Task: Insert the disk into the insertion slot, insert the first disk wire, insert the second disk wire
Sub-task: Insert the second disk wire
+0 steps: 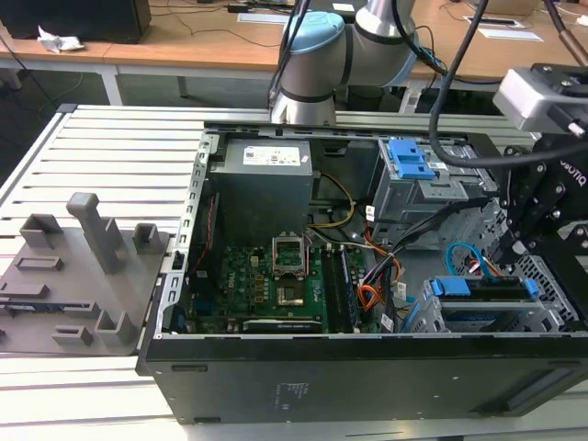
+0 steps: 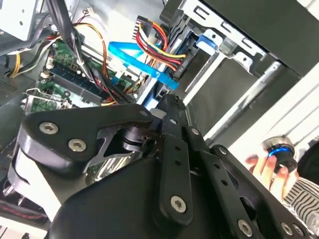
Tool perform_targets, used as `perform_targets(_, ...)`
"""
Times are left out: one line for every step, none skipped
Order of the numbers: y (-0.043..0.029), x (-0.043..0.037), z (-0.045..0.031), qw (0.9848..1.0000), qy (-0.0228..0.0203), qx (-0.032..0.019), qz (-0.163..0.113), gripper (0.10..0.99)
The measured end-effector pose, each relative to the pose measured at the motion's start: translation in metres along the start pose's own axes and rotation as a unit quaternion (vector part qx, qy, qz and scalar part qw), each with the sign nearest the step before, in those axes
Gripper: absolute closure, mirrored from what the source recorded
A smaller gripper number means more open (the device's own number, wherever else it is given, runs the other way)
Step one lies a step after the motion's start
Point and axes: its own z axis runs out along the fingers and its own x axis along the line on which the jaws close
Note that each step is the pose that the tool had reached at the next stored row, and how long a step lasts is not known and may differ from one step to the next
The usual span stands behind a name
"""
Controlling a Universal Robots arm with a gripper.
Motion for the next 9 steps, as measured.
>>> perform_targets(0.0002,0.0,-0.0006,1.0,-0.0002,0.0,0.0,0.98)
perform_targets(0.002,0.0,-0.0007,1.0,0.0,0.0,0.0,0.98)
perform_targets(0.004,0.0001,-0.0006,1.0,0.0,0.0,0.0,0.98)
perform_targets(0.004,0.0001,-0.0006,1.0,0.0,0.0,0.0,0.98)
perform_targets(0.004,0.0001,-0.0007,1.0,0.0,0.0,0.0,0.98)
perform_targets(0.0041,0.0,-0.0006,1.0,0.0,0.0,0.0,0.98)
perform_targets(0.0042,0.0,-0.0006,1.0,0.0,0.0,0.0,0.98)
perform_targets(0.0042,0.0,-0.0006,1.0,0.0,0.0,0.0,0.98)
perform_targets(0.0042,0.0001,-0.0006,1.0,0.0,0.0,0.0,0.98)
